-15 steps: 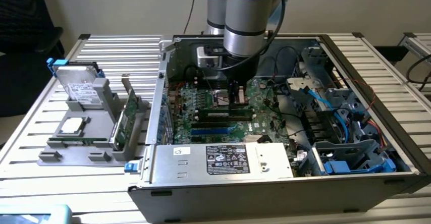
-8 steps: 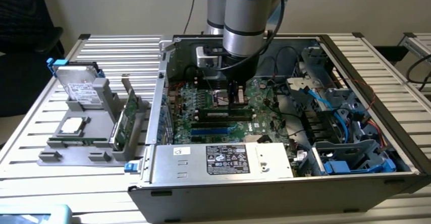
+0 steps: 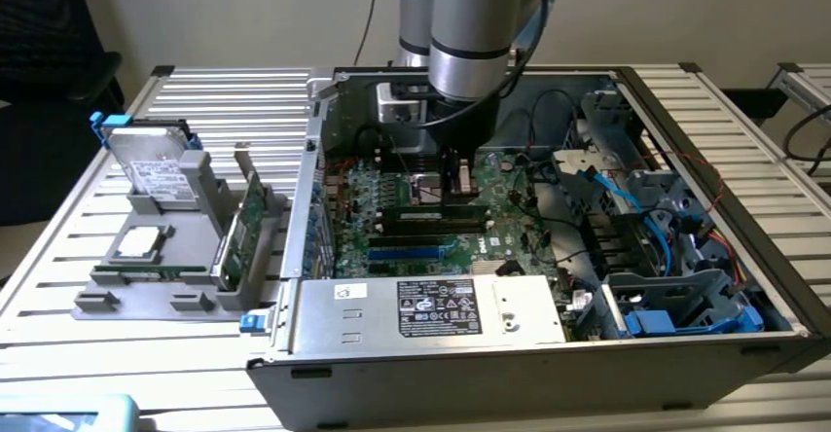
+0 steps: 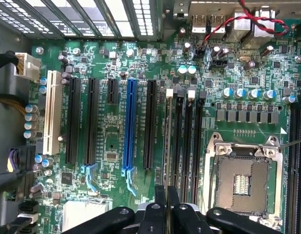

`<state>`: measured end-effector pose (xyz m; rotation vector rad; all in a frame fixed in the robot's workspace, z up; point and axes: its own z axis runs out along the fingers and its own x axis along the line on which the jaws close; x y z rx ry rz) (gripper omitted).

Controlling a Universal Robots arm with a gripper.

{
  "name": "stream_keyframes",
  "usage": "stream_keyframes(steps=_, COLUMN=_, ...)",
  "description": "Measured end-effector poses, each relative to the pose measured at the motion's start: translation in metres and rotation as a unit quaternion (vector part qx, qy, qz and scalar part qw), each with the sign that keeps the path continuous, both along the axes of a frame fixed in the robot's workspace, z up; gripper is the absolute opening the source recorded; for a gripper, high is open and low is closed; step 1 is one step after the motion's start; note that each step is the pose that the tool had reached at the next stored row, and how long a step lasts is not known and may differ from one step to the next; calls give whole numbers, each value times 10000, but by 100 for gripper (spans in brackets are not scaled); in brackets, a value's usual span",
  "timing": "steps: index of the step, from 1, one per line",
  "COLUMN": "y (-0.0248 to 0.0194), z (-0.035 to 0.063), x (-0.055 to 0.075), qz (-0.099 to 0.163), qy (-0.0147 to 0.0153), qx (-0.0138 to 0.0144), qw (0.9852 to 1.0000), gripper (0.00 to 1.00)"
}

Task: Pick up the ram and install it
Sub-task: 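Insert the ram into the slot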

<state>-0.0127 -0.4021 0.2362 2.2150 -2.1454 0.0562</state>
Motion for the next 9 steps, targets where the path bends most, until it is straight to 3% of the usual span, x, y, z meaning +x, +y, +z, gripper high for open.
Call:
stream_keyframes(steps=2, y=2, z=4, x=-5, qz=0, qy=-68, qx=-2, qw=10000, gripper=13)
stream_keyframes(steps=9, y=2, z=2, x=-13, qz=0, qy=-69, qx=-4, qw=10000, gripper=13)
